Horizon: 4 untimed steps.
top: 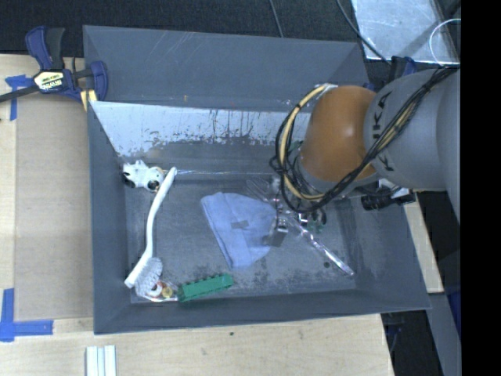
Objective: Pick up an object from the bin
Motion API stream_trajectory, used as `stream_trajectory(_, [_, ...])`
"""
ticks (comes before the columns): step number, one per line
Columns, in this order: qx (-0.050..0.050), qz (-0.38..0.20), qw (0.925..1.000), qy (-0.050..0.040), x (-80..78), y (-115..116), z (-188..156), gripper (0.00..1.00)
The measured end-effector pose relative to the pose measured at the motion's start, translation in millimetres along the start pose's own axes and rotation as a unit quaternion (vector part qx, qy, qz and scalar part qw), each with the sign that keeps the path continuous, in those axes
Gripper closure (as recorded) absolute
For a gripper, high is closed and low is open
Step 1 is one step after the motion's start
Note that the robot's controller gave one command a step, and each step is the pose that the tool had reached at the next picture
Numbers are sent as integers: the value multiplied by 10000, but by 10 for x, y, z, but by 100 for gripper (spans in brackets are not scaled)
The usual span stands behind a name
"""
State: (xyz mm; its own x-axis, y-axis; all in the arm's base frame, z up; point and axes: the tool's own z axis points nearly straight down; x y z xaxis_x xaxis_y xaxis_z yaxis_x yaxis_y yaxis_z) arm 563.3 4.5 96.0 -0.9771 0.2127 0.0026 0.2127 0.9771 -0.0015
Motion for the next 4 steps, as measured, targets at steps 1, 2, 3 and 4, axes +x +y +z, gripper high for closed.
stream_trajectory(1, [-6,-1315,9913,-71,-507,47,-880,0])
stream_trajectory(2, [-5,-1069,9943,-15,-409,37,-936,0])
stream_trajectory(3, [-7,-807,9967,-44,-355,125,-1053,0])
stream_trajectory(4, [-8,295,9996,-17,-219,157,-289,0])
